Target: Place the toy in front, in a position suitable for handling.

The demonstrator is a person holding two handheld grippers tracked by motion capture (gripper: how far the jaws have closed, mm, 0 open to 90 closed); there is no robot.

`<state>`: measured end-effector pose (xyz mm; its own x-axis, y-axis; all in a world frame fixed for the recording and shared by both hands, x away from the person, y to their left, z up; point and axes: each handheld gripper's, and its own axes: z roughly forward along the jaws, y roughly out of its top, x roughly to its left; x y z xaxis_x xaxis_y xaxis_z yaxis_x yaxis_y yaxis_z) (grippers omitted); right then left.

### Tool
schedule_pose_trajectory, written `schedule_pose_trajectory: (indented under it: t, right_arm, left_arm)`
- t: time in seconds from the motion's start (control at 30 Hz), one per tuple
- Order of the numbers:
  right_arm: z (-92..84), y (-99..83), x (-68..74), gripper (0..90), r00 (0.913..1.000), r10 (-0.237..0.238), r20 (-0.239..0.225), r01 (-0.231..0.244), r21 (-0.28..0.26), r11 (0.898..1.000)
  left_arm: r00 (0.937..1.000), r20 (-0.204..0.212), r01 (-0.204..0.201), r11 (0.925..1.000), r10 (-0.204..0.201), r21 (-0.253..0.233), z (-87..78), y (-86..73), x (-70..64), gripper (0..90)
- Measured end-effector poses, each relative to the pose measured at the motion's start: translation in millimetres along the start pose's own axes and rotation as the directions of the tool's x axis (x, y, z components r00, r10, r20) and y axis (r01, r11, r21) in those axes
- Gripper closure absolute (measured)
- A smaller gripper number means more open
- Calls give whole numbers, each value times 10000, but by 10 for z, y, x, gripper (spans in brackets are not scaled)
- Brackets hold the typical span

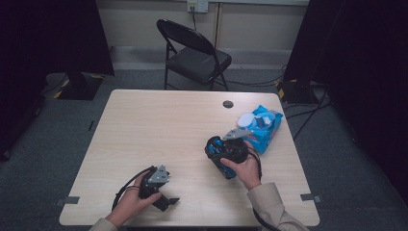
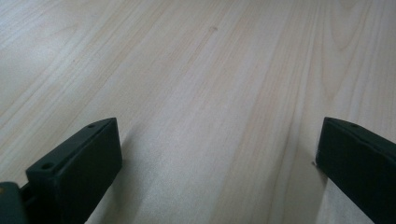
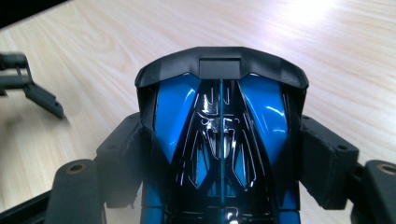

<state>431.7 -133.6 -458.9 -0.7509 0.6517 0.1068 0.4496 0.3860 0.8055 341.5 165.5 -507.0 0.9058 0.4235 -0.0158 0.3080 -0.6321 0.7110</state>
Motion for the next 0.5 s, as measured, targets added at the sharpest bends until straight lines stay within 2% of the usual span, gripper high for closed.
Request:
schedule_pose_trajectory:
  t: [0.27,0.4,0.5]
  right_arm:
    - [210,-60,107,255,9996,-272,93,268,369,9990]
    - [315,-14,146,255,9989,-436,153,430,393,9983]
    - [417,23,160,254,9986,-475,210,463,544,9974]
  left_arm:
    - [10000,1,-1,10000,1,4,0,0,0,0]
    - [10000,2,90,9999,-90,-65,4,-1,-6,0]
    - [10000,-3,5,10000,-5,2,0,0,-1,0]
